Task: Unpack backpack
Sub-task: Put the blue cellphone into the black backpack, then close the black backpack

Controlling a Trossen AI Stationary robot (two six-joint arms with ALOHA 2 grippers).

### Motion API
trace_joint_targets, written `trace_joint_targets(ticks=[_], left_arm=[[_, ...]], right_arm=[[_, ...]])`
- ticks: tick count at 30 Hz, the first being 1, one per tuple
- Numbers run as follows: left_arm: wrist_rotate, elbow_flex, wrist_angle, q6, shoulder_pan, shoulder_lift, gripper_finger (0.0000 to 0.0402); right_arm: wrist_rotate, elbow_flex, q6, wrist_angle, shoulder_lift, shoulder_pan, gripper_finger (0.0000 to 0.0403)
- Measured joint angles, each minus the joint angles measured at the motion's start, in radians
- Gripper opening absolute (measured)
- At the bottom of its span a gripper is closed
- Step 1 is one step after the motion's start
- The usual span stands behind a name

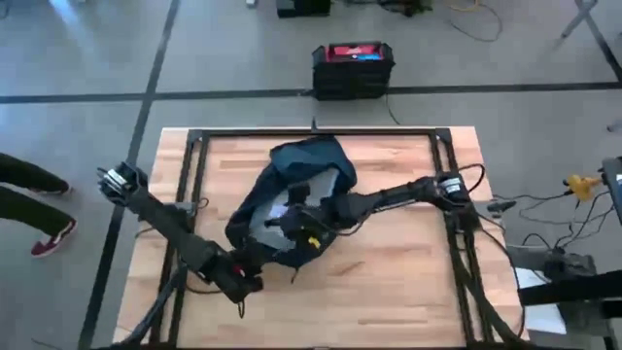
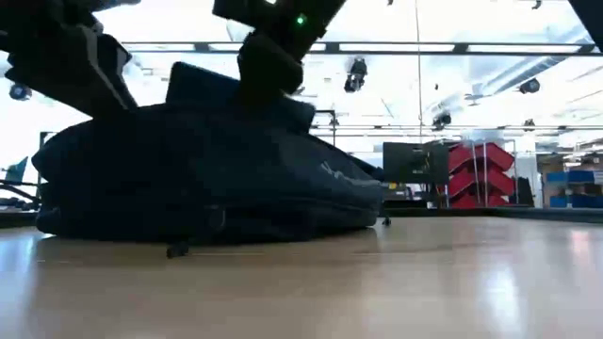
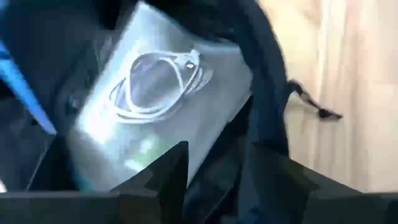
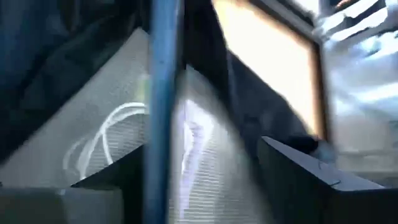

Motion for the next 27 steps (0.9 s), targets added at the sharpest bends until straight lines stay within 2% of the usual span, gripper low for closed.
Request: trace_joint_targets(ticks=[6, 10, 15, 20, 24, 27], left_arm=[[0.048, 0.0, 0.007, -0.011, -0.001, 0.0, 0.0156], [0.063, 0.0, 0.017, -0.017, -0.002, 0.0, 0.0156], [0.066, 0.0, 0.037, -0.029, -0.009, 0.0, 0.0156], [0.067, 0.0, 0.085, -0.032, -0.023, 0.0, 0.0156], [0.081, 0.0, 0.084, -0.069, -0.063, 0.0, 0.0156], [0.066, -0.011, 0.113, -0.09, -0.088, 0.0, 0.0156]], right_arm=[[-0.035, 0.0, 0.113, -0.078, -0.002, -0.056, 0.0221], [-0.109, 0.052, 0.162, -0.261, -0.003, -0.089, 0.0214], [0.012, 0.138, 0.154, -0.596, -0.008, -0.153, 0.0201], [0.01, 0.117, 0.25, -0.816, -0.03, -0.297, 0.0195], [0.007, 0.014, 0.349, -0.833, -0.102, -0.442, 0.0199], [-0.044, -0.077, 0.412, -0.716, -0.17, -0.54, 0.0203]])
